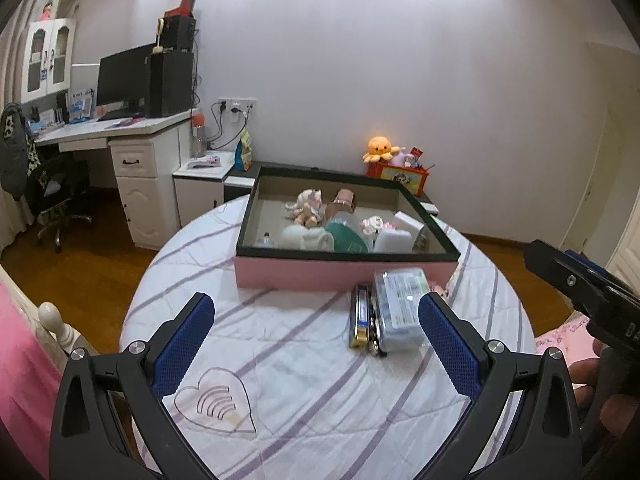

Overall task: Organize rigid objects
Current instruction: 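Withdraw both grippers from the box back over the bed, then grasp the blue harmonica with the left gripper while the right grasps the pixel block figure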

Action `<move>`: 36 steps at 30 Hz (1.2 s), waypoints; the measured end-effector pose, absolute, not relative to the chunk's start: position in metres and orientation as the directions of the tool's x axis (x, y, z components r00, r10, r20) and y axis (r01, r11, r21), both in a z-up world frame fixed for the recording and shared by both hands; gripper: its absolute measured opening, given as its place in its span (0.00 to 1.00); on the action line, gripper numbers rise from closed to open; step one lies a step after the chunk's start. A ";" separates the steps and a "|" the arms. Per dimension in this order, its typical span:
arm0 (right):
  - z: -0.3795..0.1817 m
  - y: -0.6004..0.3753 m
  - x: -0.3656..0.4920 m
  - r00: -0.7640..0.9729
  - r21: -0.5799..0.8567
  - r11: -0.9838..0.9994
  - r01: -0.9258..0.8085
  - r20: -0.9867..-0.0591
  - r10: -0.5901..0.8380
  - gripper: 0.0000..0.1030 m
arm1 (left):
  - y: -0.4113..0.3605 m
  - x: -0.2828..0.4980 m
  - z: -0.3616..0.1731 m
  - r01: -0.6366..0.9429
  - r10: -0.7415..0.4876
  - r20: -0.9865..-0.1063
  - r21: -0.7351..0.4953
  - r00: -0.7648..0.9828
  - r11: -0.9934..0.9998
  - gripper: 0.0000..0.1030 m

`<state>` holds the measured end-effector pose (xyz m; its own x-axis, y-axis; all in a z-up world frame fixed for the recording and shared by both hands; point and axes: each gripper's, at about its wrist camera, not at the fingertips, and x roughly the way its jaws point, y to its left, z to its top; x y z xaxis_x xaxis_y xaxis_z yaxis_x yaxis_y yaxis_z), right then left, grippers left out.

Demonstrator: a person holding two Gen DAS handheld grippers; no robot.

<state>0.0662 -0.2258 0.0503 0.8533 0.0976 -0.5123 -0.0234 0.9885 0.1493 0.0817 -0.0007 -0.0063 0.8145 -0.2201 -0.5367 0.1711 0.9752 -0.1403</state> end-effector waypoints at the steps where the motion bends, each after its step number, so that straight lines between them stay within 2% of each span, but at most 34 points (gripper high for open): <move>1: 0.049 -0.226 0.064 0.852 0.147 0.989 -0.023 -0.514 0.096 1.00 | -0.001 0.081 -0.008 0.170 -0.220 -0.542 -0.141 0.811 0.975 1.00; 25: 0.037 -0.238 0.055 0.833 0.152 0.988 -0.002 -0.547 0.086 1.00 | 0.001 0.076 -0.022 0.171 -0.212 -0.567 -0.126 0.796 0.977 1.00; 36: 0.009 -0.253 0.067 0.782 0.146 0.988 0.040 -0.620 0.060 1.00 | -0.020 0.117 -0.075 0.190 -0.176 -0.689 -0.056 0.703 0.980 1.00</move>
<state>0.0665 -0.2535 0.0085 0.7820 0.0599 -0.6204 0.0401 0.9885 0.1460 0.1165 -0.0203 -0.0750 0.7033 -0.1758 -0.6888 0.1898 0.9802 -0.0565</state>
